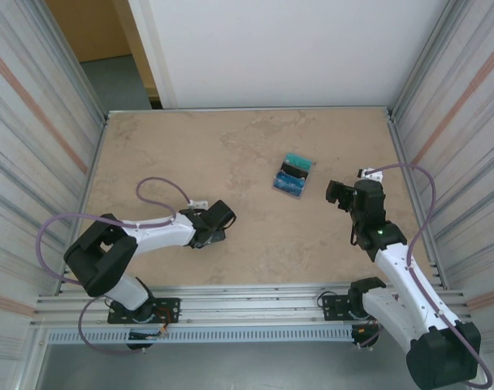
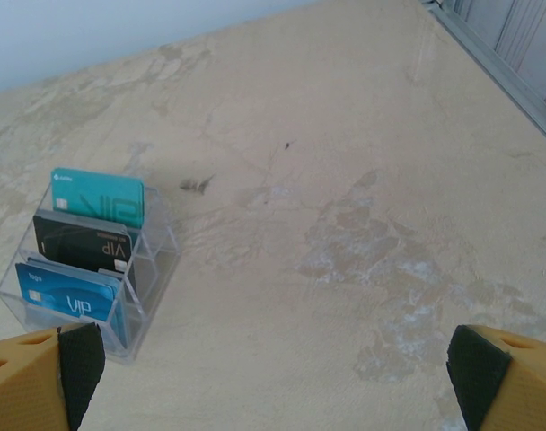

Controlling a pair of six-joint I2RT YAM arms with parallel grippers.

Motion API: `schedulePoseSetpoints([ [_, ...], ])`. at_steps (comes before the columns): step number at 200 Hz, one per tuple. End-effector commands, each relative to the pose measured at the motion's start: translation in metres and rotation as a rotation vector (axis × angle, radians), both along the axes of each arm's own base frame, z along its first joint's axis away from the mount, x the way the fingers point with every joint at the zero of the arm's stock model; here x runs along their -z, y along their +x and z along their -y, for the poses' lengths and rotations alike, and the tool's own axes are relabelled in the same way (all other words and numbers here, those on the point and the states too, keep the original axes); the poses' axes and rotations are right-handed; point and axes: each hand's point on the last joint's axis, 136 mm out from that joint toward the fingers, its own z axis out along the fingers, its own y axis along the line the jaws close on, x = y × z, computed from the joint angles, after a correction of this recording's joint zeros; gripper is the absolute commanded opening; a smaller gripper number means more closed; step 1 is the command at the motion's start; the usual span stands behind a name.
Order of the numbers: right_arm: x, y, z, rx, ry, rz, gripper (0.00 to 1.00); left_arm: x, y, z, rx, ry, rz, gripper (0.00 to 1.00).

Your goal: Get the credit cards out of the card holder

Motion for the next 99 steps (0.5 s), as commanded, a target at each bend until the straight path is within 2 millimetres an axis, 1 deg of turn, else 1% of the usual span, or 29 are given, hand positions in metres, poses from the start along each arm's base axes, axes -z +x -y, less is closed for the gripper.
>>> schedulePoseSetpoints([
  [1, -0.002, -0.006, 0.004, 0.035, 0.014, 0.012, 0.99, -0.001, 0.001, -0.004, 0.012, 0.011, 0.004, 0.77],
  [23, -0.007, -0.007, 0.006, 0.041, 0.018, 0.024, 0.99, 0.0, 0.002, -0.001, 0.03, 0.003, 0.009, 0.76],
  [27, -0.008, -0.008, 0.006, 0.043, 0.021, 0.024, 0.99, 0.0, 0.002, -0.001, 0.034, 0.001, 0.01, 0.73],
  [50, -0.01, -0.011, 0.007, 0.056, 0.028, 0.016, 0.99, -0.002, 0.006, 0.002, 0.073, 0.015, 0.016, 0.69],
  [82, -0.008, -0.013, 0.005, 0.061, 0.063, -0.012, 0.99, -0.005, 0.011, 0.009, 0.125, 0.008, 0.041, 0.6],
  [99, -0.008, -0.015, 0.004, 0.066, 0.083, -0.037, 0.99, -0.007, 0.015, 0.015, 0.16, -0.01, 0.068, 0.59],
])
